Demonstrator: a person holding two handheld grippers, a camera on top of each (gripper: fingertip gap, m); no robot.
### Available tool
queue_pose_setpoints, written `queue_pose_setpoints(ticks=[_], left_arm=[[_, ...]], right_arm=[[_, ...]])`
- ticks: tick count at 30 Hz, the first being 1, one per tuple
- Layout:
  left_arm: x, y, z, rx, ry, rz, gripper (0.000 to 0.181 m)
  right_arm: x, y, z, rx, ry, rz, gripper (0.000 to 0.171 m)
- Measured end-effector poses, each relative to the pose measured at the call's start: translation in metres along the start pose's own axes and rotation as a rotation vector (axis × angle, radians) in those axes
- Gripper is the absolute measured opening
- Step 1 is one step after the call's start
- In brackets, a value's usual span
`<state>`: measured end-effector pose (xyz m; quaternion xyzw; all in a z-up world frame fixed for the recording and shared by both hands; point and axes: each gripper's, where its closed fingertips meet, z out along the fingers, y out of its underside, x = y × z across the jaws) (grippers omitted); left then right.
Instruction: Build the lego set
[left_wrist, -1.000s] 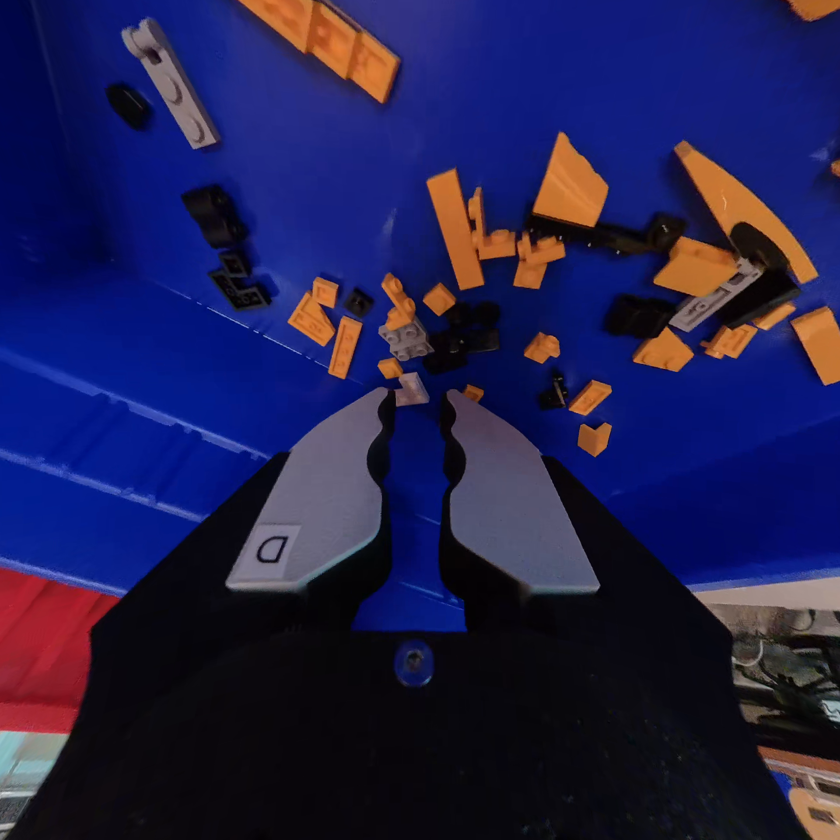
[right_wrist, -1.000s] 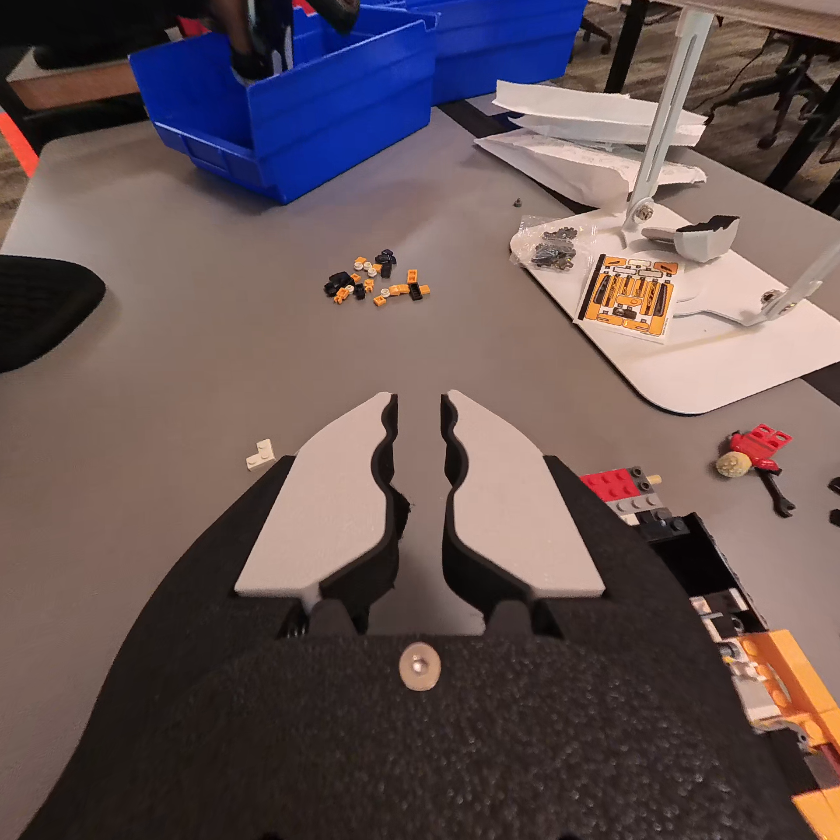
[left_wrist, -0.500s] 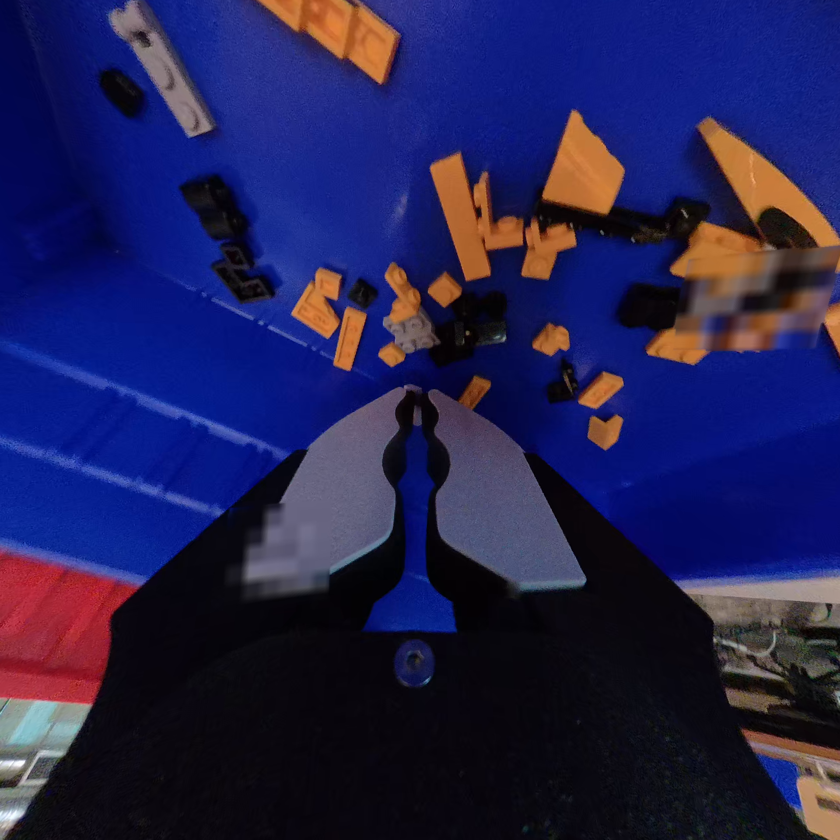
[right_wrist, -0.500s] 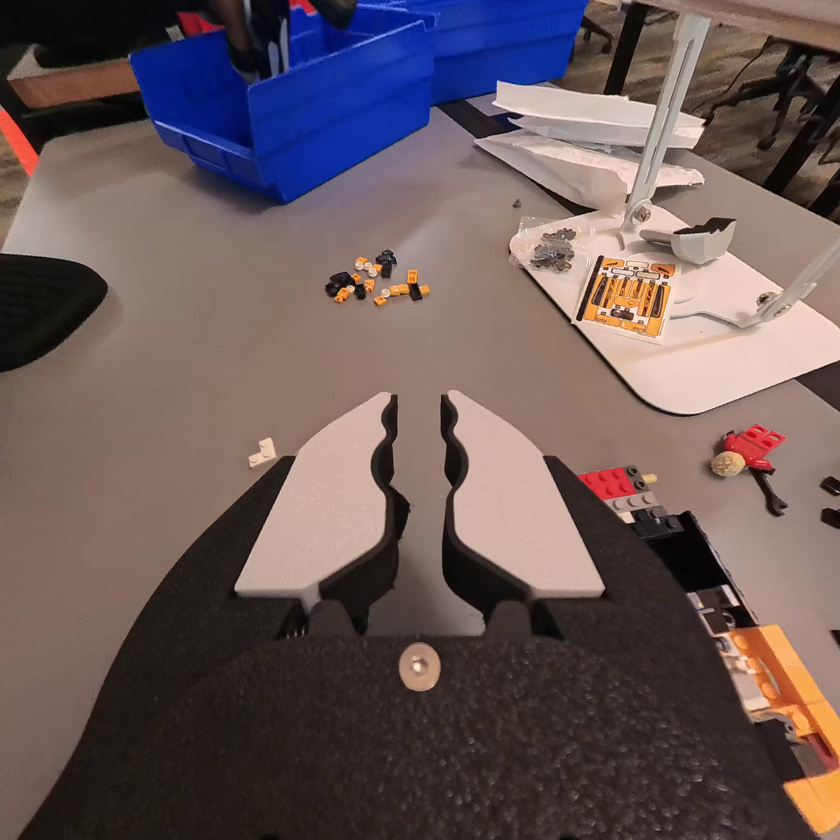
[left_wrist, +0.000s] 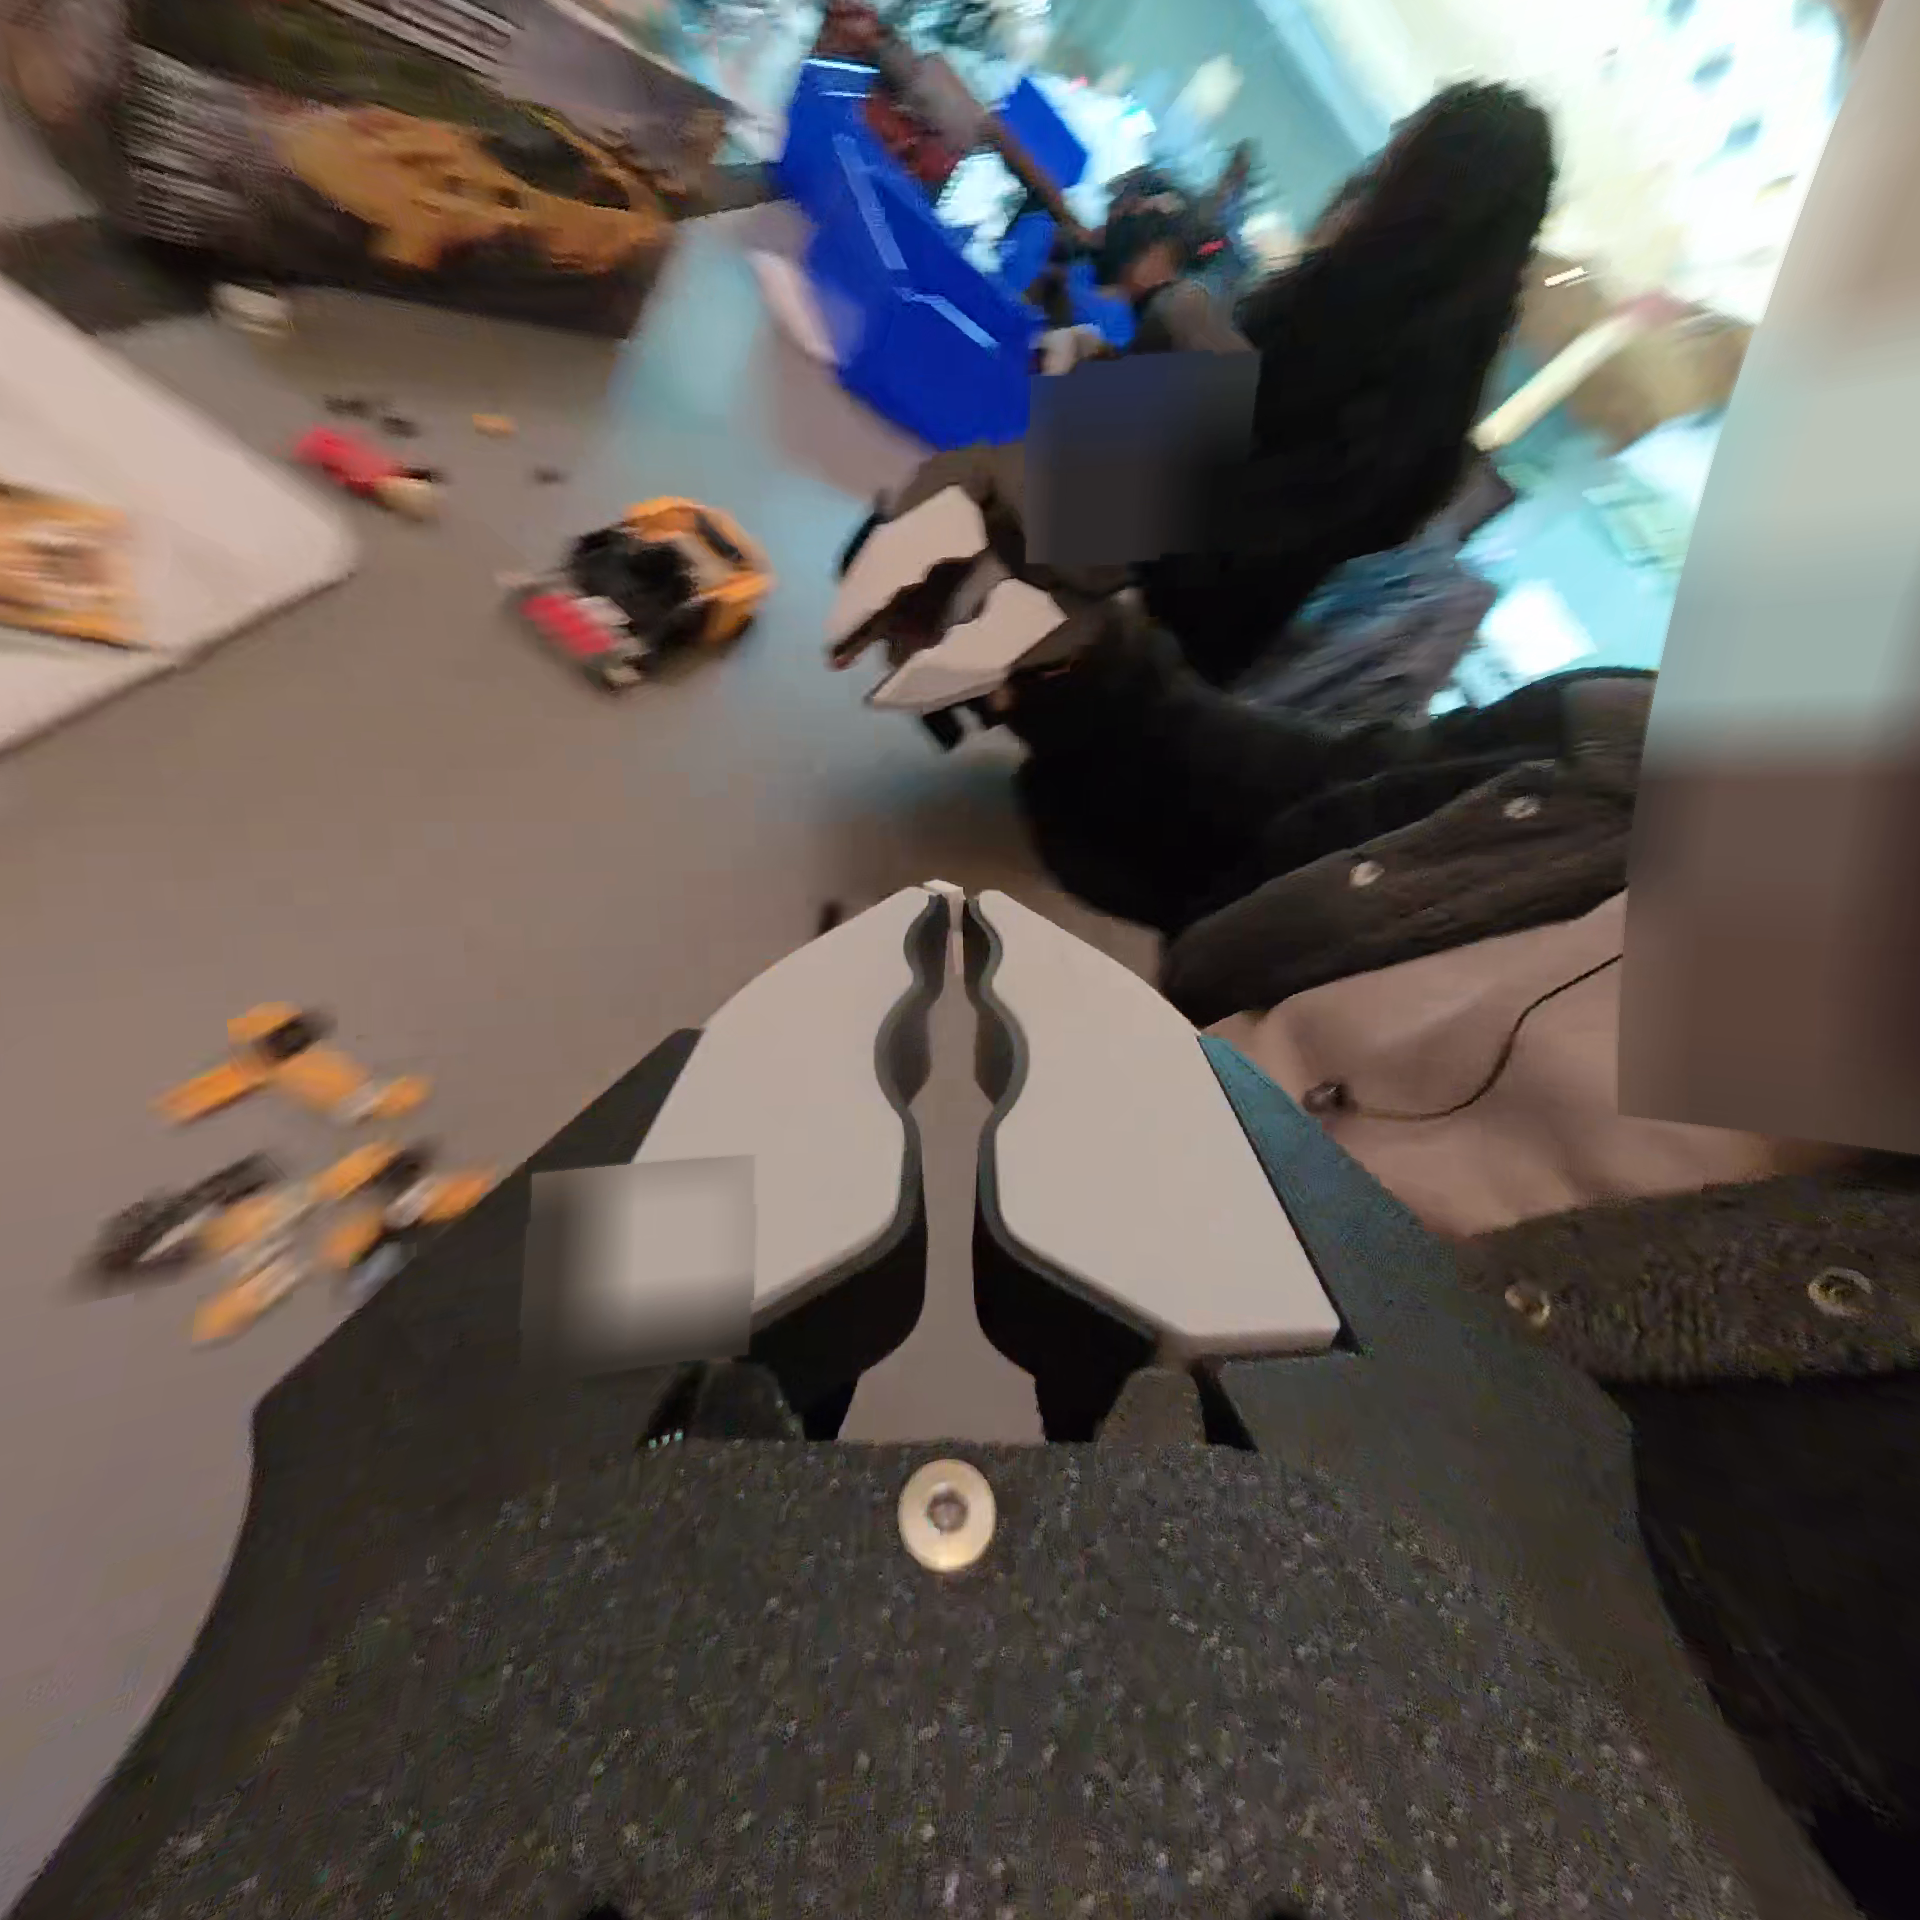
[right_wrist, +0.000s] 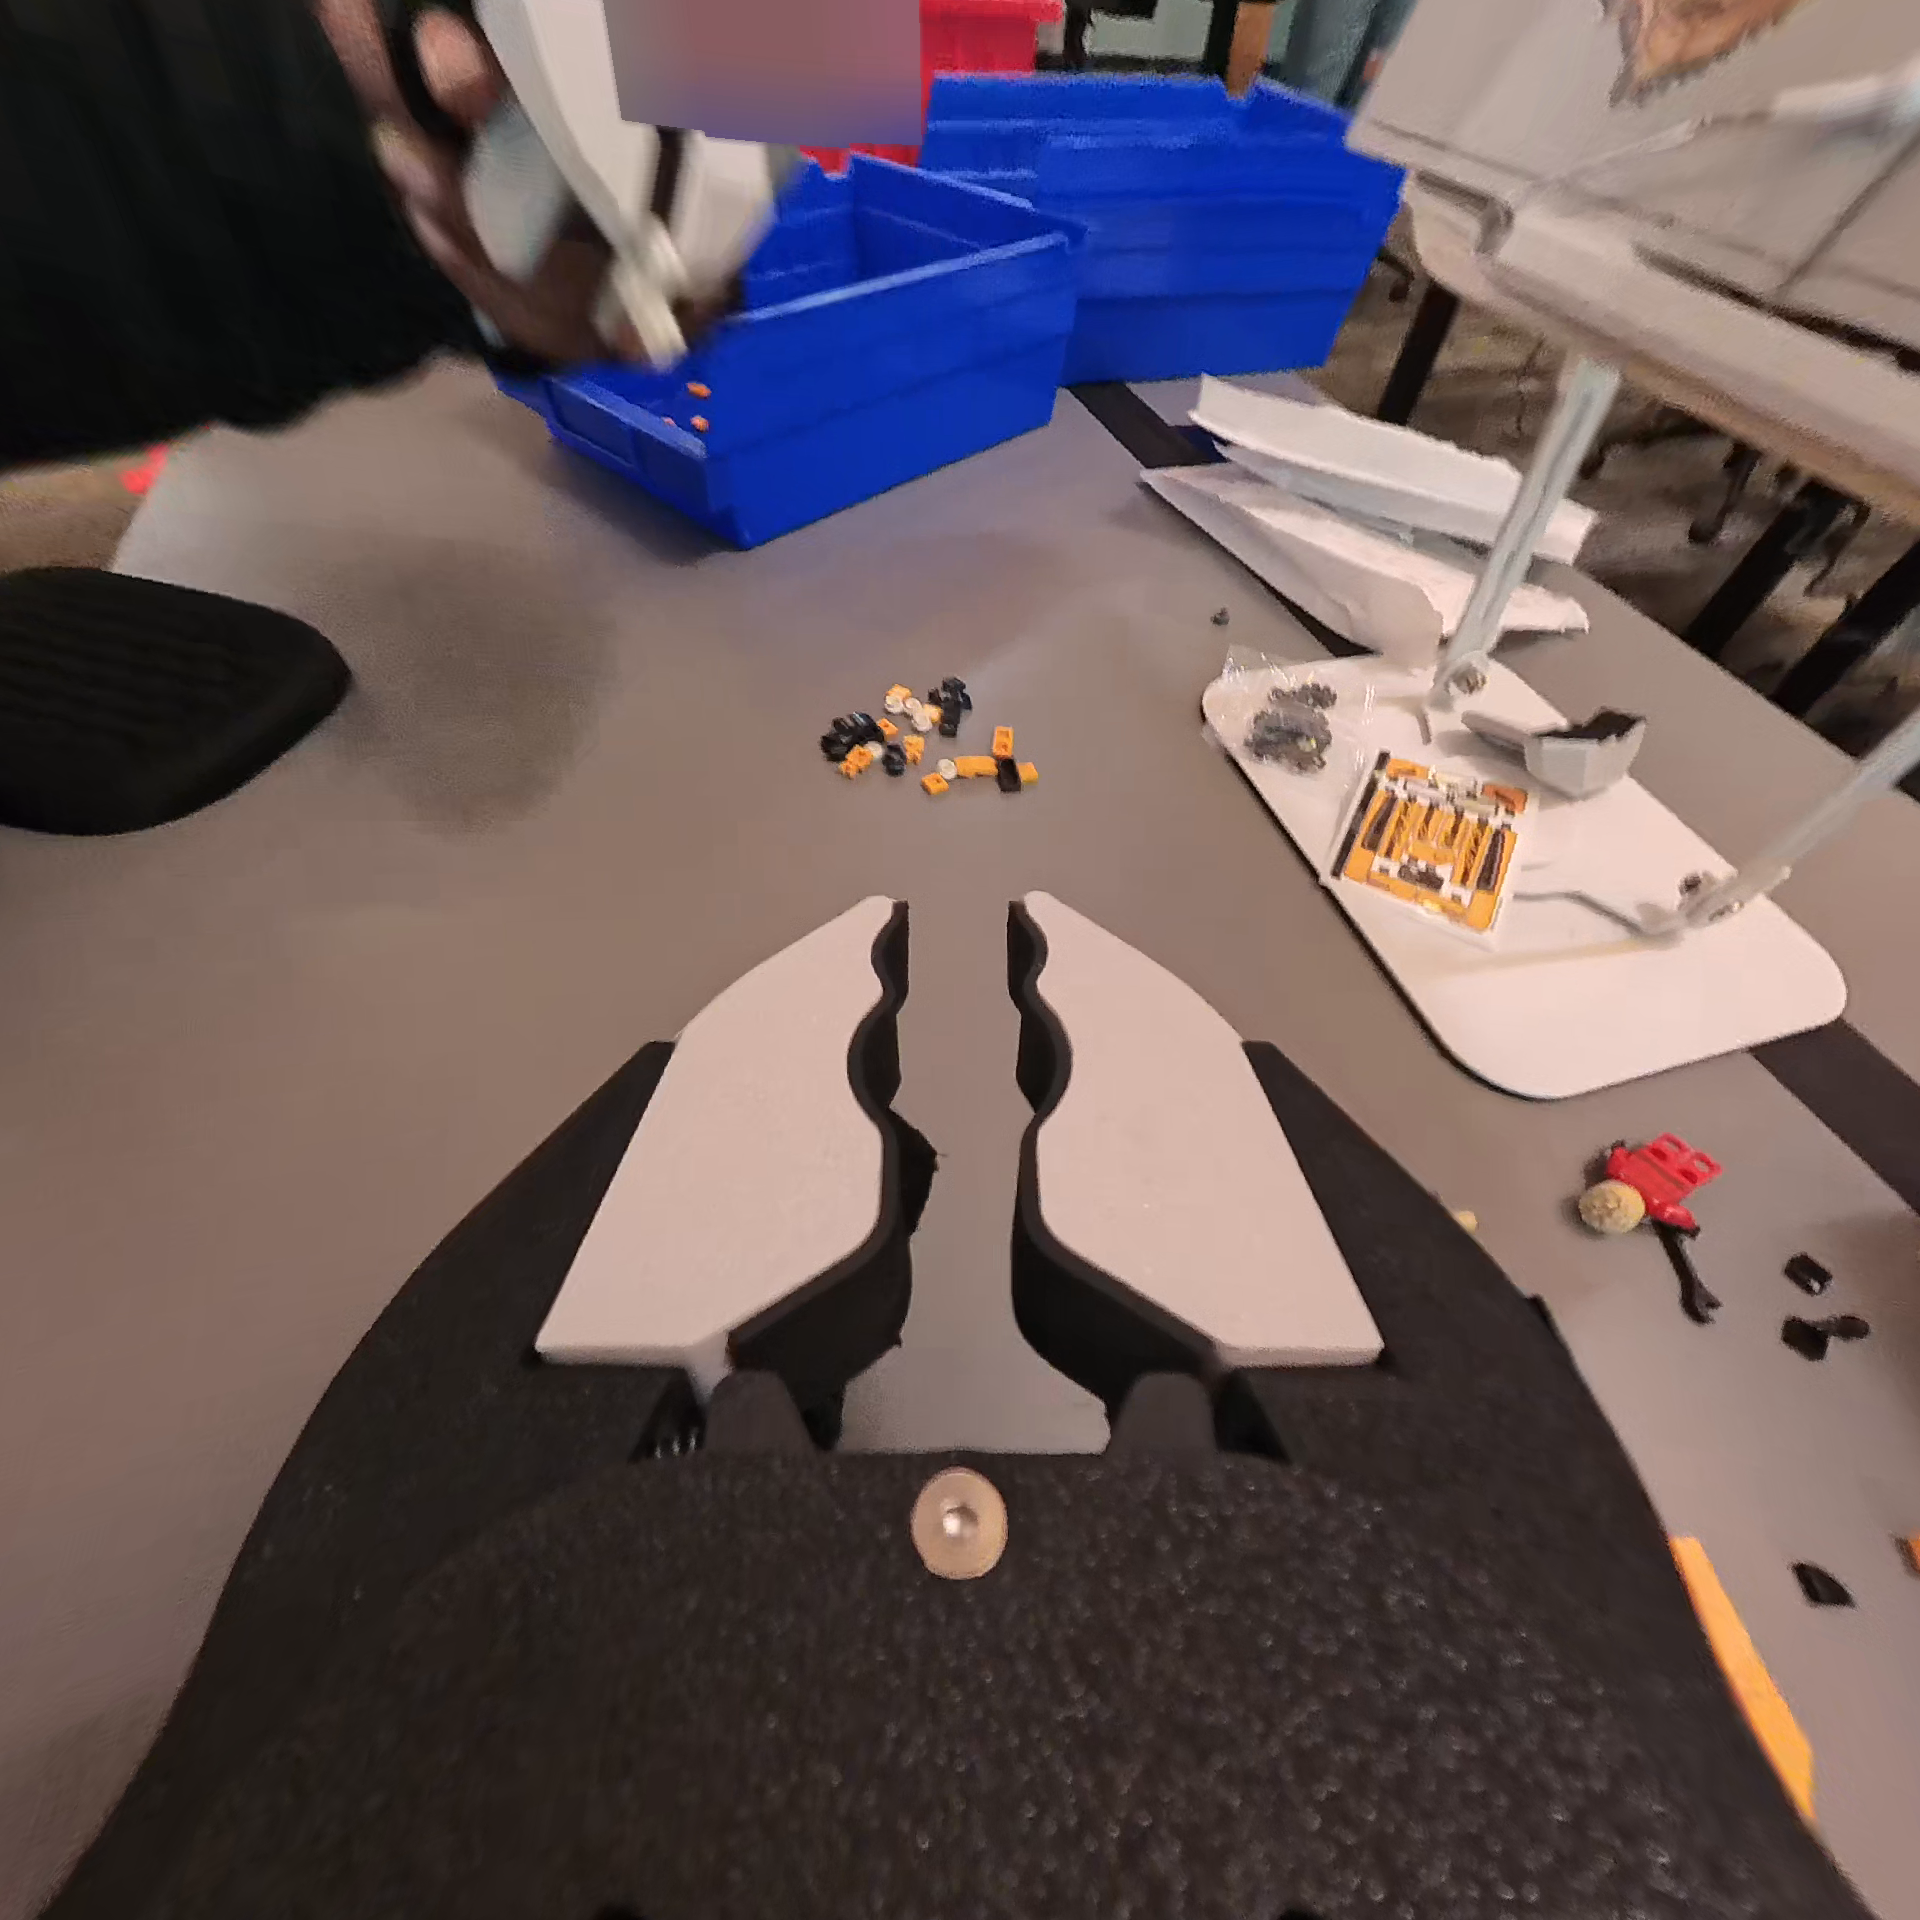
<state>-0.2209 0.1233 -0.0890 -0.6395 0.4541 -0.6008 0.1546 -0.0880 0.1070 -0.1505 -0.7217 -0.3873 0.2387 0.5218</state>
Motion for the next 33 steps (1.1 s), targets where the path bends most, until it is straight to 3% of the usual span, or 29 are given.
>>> queue_pose_setpoints(ticks=[3, 7, 12, 17, 20, 26, 33], left_arm=[[0.000, 0.002, 0.062, 0.036, 0.177, -0.056, 0.002], [-0.004, -0.014, 0.108, 0.132, 0.281, -0.067, 0.002], [0.001, -0.017, 0.132, 0.171, 0.289, 0.018, 0.002], [0.004, -0.012, 0.133, 0.178, 0.300, 0.068, 0.002], [0.001, 0.001, 0.134, 0.097, 0.240, 0.130, 0.002], [-0.013, 0.044, 0.132, -0.134, 0.026, 0.284, 0.007], [-0.012, 0.124, 0.150, -0.446, -0.047, 0.486, 0.011]], right_arm=[[-0.017, -0.012, -0.004, 0.033, -0.052, -0.063, 0.018], [-0.028, -0.018, -0.005, 0.056, -0.143, 0.042, 0.019], [-0.023, -0.027, -0.008, 0.152, -0.222, 0.235, 0.018], [-0.029, -0.030, -0.009, 0.167, -0.315, 0.325, 0.010], [-0.039, -0.017, -0.008, 0.069, -0.372, 0.309, 0.005], [-0.072, 0.071, -0.016, -0.454, -0.516, 0.163, 0.005], [-0.101, 0.104, -0.005, -0.668, -0.594, 0.103, 0.006]])
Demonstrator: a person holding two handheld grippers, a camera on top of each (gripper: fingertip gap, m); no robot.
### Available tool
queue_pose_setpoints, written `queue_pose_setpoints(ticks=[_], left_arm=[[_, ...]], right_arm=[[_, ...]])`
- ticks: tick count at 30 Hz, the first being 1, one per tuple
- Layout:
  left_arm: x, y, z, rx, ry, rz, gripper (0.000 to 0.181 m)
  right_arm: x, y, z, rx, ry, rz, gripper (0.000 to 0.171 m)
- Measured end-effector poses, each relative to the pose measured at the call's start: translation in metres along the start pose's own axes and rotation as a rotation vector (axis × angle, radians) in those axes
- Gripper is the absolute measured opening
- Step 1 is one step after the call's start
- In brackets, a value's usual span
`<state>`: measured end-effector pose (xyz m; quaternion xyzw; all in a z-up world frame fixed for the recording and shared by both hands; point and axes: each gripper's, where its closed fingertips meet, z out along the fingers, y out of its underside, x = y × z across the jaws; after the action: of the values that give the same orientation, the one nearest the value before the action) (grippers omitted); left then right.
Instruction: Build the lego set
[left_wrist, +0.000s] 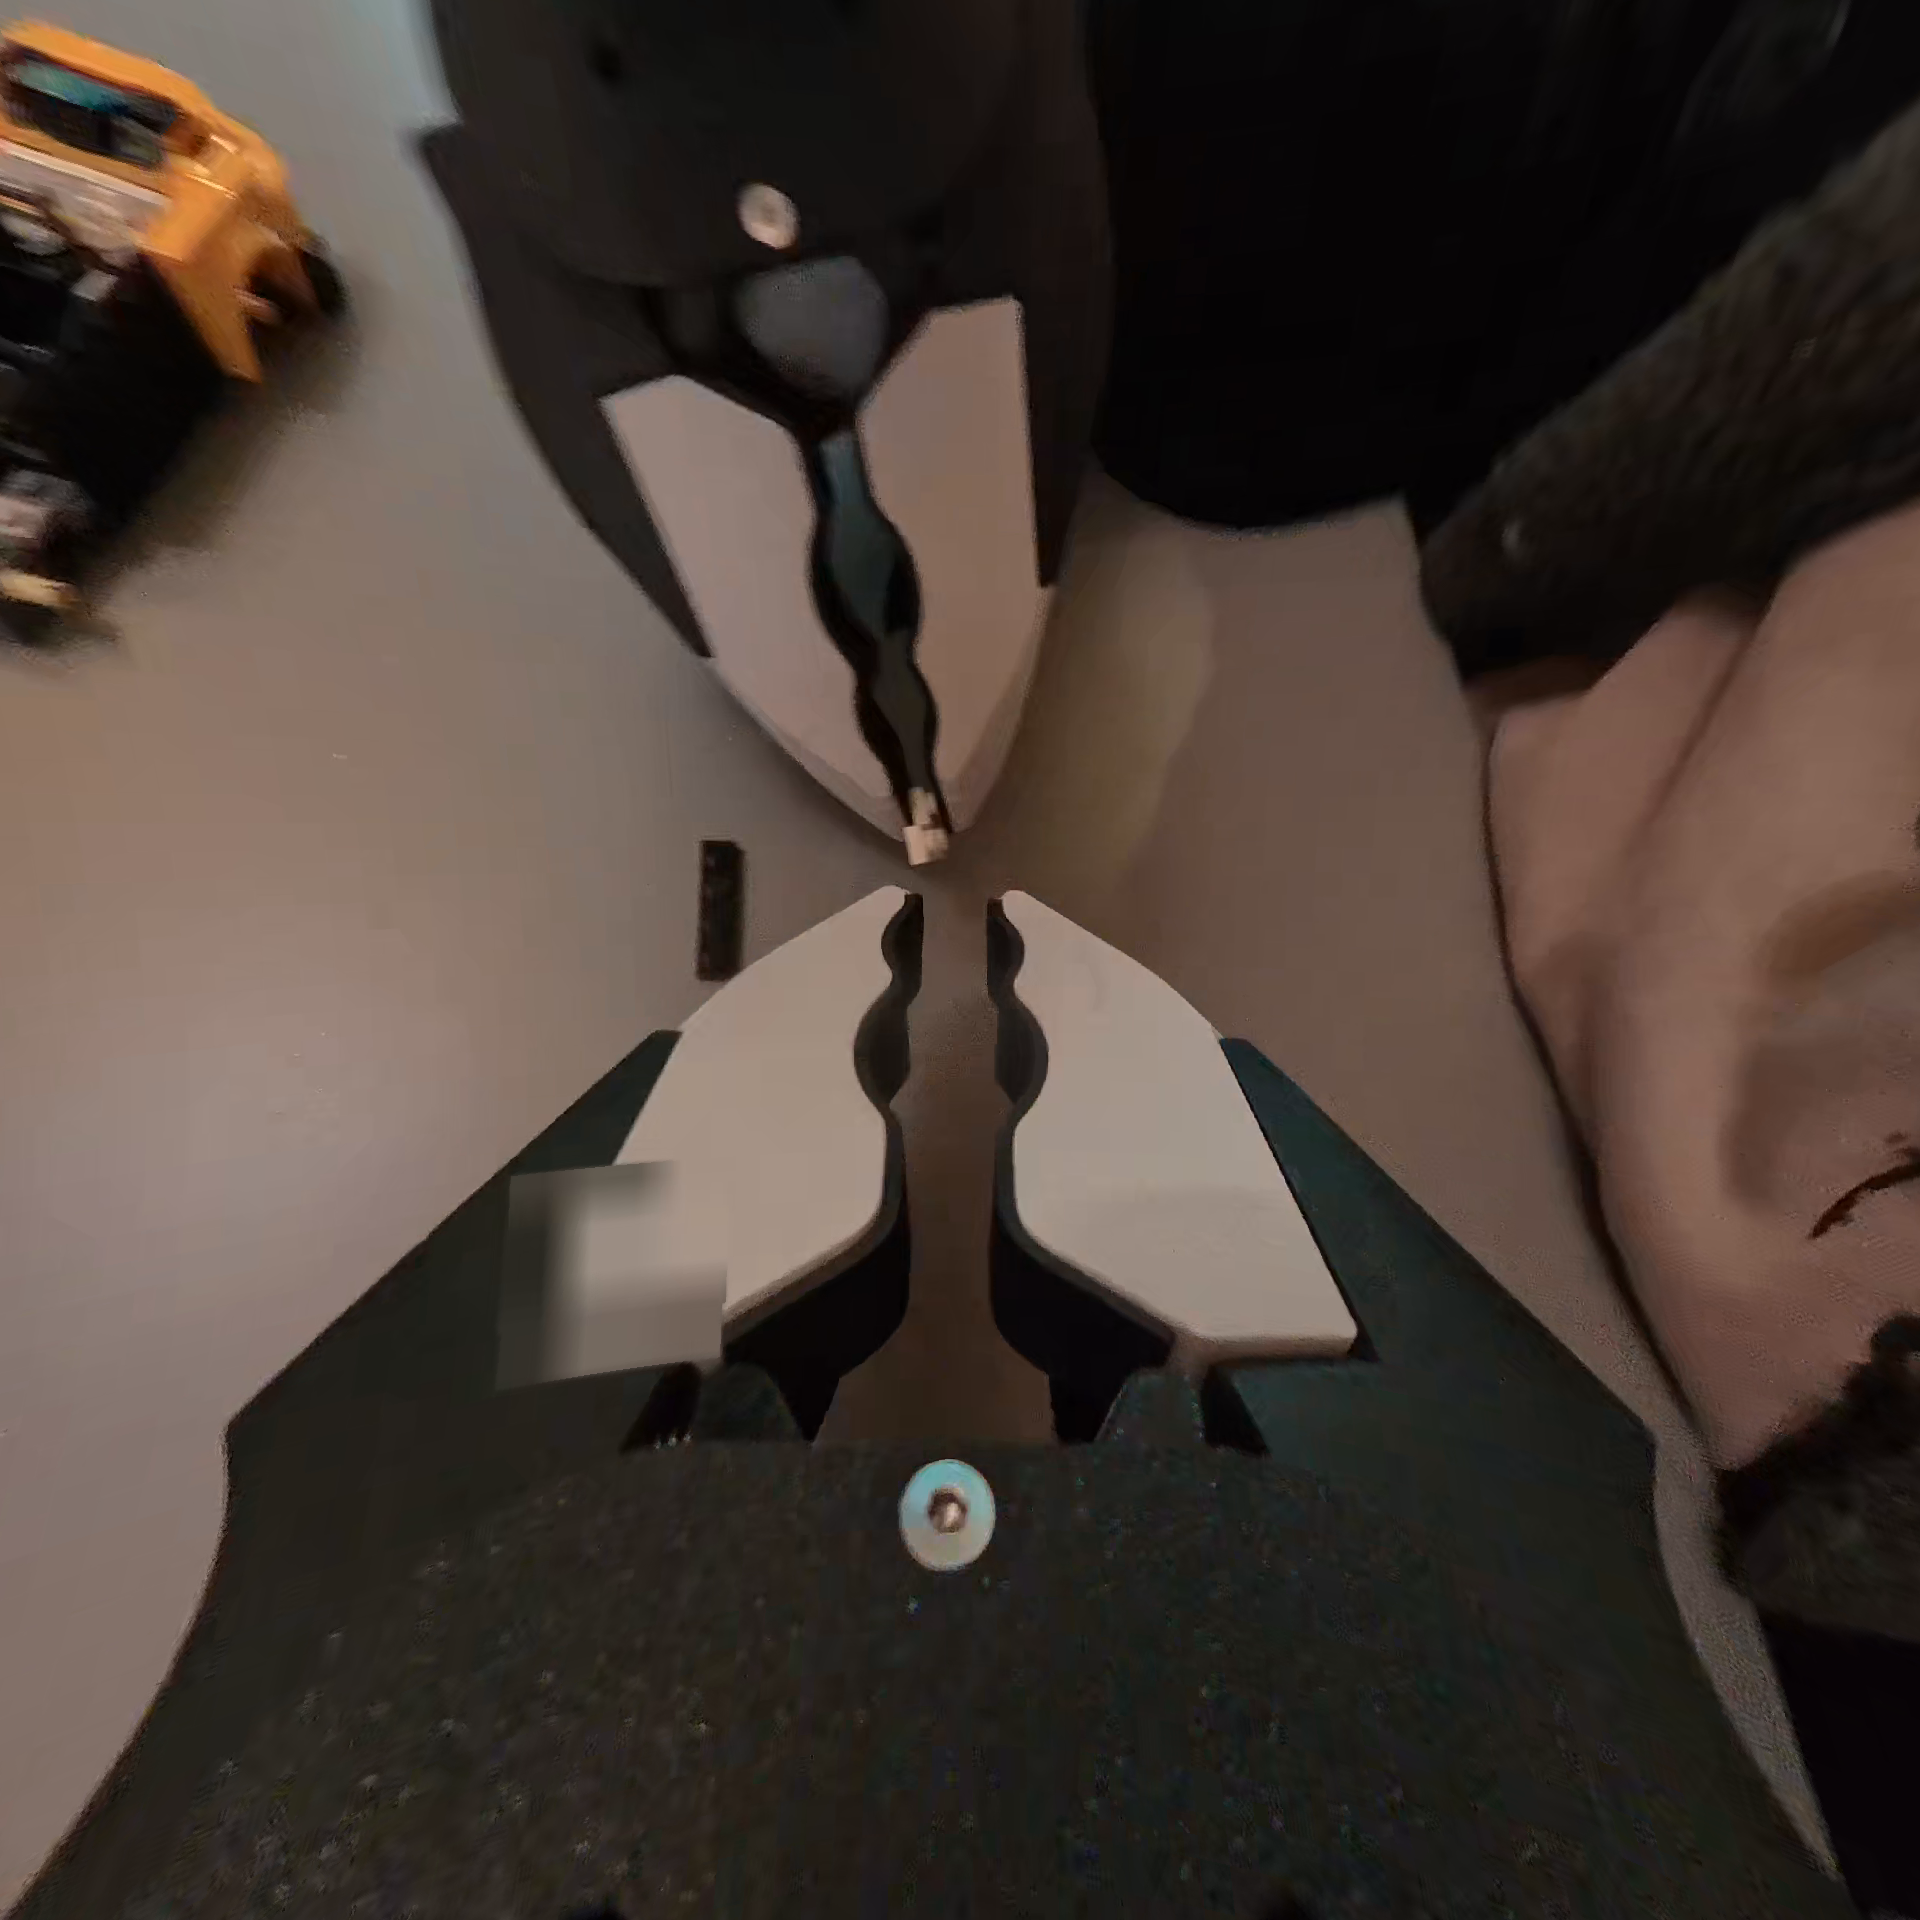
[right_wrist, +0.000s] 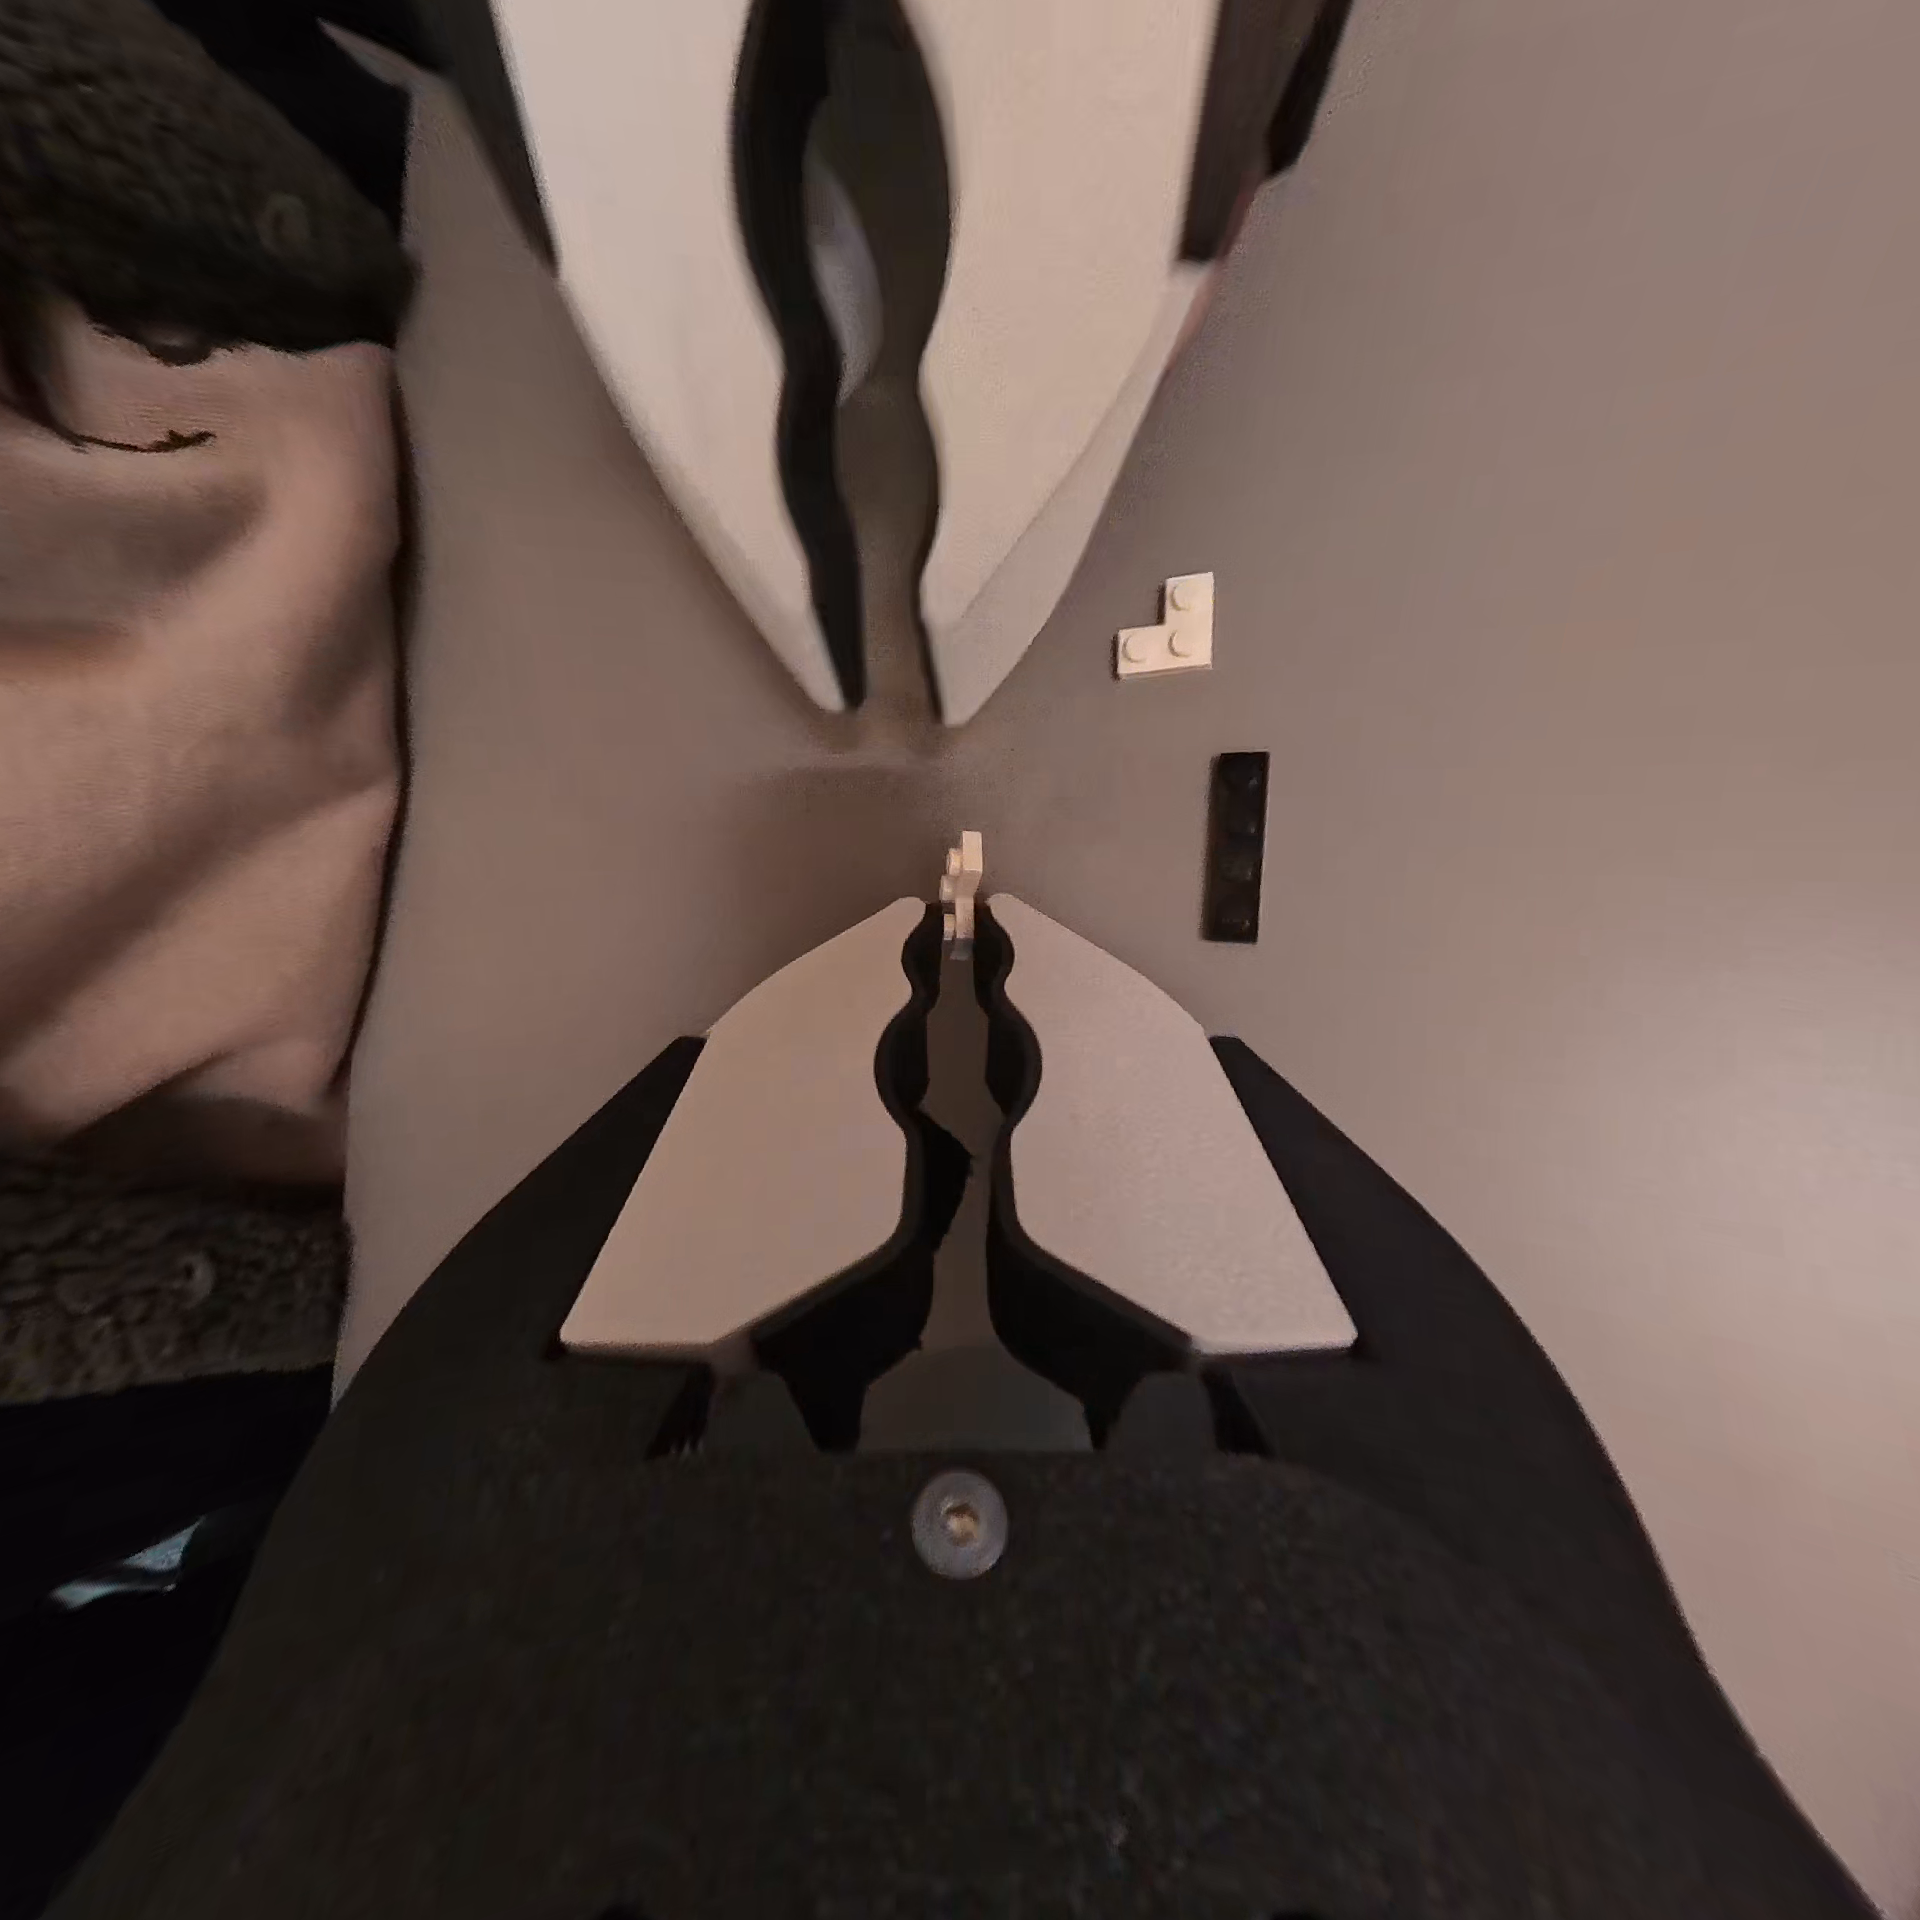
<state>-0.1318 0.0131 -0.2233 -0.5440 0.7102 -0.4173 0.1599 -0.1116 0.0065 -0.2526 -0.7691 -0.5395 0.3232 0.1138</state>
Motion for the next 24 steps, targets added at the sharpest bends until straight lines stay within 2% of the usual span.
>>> queue_pose_setpoints(ticks=[4, 8, 16, 24], left_arm=[[0.004, 0.018, 0.017, -0.085, -0.014, 0.079, 0.012], [-0.003, 0.024, 0.013, -0.102, -0.046, 0.102, 0.008], [-0.014, 0.019, 0.015, -0.068, -0.130, 0.156, 0.016], [-0.022, 0.023, 0.021, -0.104, -0.183, 0.153, 0.018]], right_arm=[[0.003, -0.005, 0.010, -0.044, 0.039, -0.030, 0.009], [0.005, -0.009, 0.013, -0.048, 0.081, -0.077, 0.016], [0.018, -0.013, -0.009, 0.039, 0.175, -0.081, 0.018], [0.021, -0.012, -0.005, 0.035, 0.192, -0.089, 0.017]])
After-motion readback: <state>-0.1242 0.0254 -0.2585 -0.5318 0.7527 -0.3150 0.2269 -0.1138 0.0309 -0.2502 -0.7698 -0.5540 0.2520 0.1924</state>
